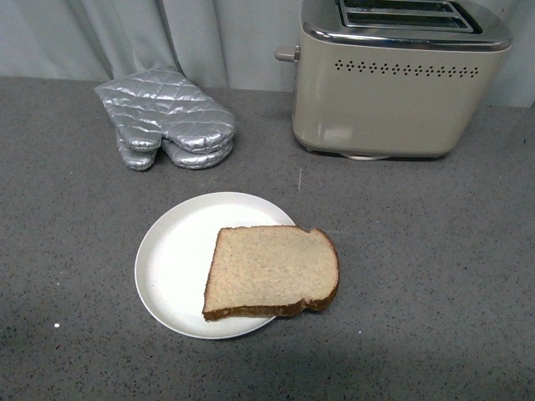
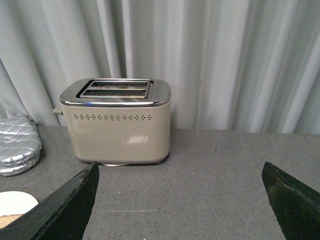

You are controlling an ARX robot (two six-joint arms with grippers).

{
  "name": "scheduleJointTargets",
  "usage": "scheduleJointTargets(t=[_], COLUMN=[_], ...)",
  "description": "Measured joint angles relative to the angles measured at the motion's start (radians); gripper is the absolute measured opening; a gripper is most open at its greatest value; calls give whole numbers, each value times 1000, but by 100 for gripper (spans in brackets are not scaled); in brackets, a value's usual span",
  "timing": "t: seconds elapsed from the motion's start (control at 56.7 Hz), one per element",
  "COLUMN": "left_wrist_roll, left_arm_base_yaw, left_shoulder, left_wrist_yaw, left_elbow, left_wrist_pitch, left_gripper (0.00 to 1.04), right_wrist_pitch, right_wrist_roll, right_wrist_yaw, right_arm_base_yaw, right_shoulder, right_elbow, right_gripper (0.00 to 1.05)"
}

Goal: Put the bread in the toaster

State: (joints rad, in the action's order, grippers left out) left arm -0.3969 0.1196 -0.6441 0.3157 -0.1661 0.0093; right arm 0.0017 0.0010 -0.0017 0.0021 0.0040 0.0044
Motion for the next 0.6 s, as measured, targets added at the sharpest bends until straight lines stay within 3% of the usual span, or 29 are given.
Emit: scheduleJointTargets(t=[0.141, 0.282, 0.599], left_wrist_roll=[2, 26, 67], left_arm_base_yaw=[3, 24, 80], left_shoulder=[-314, -611, -1093], left_wrist_yaw=[-119, -233, -317], left_elbow=[-68, -156, -408], left_wrist_pitch=[198, 299, 241], left_gripper=[98, 98, 98], right_wrist_pitch=[0, 0, 0], right_wrist_roll=[0, 0, 0], right_wrist_yaw=[1, 1, 1], right_arm_base_yaw=[0, 0, 0], right_shoulder=[0, 0, 0], right_elbow=[0, 0, 0], right_gripper=[95, 95, 95])
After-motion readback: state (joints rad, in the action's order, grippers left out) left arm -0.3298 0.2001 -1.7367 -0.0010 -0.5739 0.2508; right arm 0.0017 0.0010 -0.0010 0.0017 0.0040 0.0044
